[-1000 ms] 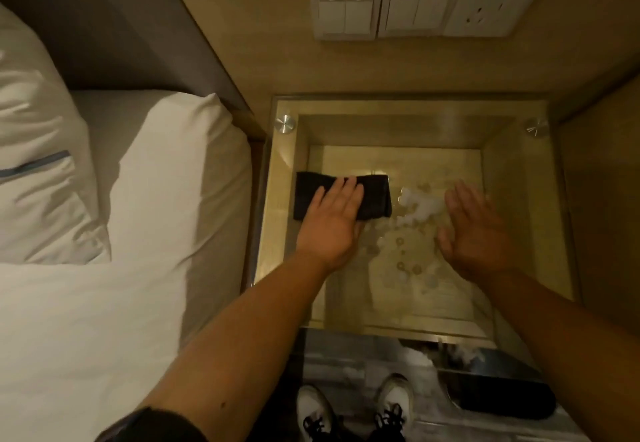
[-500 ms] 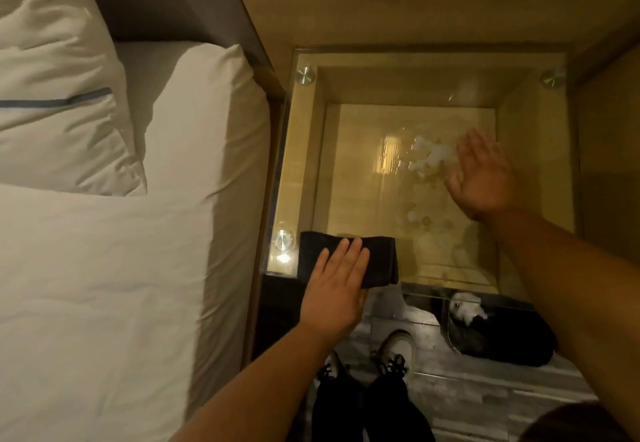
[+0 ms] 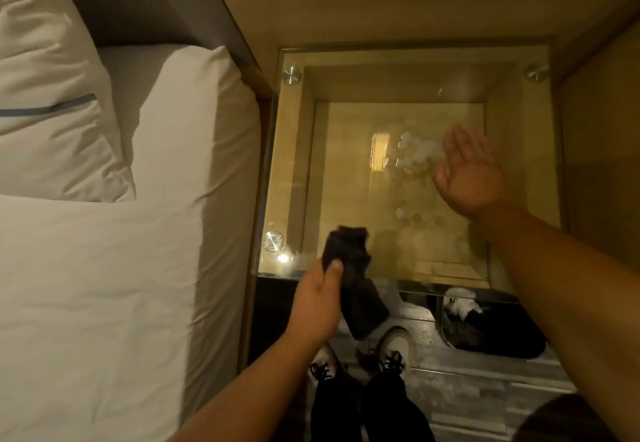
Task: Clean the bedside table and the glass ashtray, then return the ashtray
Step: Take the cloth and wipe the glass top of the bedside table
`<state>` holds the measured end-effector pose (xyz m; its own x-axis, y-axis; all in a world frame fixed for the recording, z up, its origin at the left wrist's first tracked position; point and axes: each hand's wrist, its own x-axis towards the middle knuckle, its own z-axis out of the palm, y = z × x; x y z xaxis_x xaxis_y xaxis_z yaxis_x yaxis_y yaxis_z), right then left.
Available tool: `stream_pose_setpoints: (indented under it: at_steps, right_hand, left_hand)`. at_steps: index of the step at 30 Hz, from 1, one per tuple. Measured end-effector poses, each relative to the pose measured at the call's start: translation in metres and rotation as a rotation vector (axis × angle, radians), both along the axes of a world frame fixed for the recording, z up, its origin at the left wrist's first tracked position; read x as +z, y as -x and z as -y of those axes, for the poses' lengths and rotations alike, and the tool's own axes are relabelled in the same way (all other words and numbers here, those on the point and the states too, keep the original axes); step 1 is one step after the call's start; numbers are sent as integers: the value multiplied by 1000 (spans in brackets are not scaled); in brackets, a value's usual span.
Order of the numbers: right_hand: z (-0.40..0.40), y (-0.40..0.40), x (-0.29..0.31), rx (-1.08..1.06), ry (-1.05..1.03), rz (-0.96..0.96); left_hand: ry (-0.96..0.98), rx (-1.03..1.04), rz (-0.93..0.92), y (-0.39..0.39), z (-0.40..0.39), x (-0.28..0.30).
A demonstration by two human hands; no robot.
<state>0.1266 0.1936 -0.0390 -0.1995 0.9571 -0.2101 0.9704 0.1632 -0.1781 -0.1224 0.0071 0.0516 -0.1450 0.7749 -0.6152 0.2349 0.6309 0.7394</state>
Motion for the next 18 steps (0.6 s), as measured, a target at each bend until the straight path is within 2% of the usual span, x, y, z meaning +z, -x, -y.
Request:
stream_pose_setpoints:
  at_steps: [3,5,8,11,15,18]
  right_hand:
    - [-1,0,2,-2,32,13]
    - [-1,1,2,2,52,38]
    - [-2,0,-2,-13,1,39]
    - [-5,0,-4,-4,-5,11]
    - [-5,0,-5,1,-49,16]
    - [-4,-1,-7,31,-65,52]
  left_hand:
    - [-19,163,58,-3,-64,15]
    - [-175,110,-18,-5,-118,21]
    - [-451,-65,-173,-12,-209,25]
    - [-589,-235,-422,-25,-298,11]
    - [-583,-619,-645,-48,-370,-27]
    - [-507,-961,-798,-61,-379,-69]
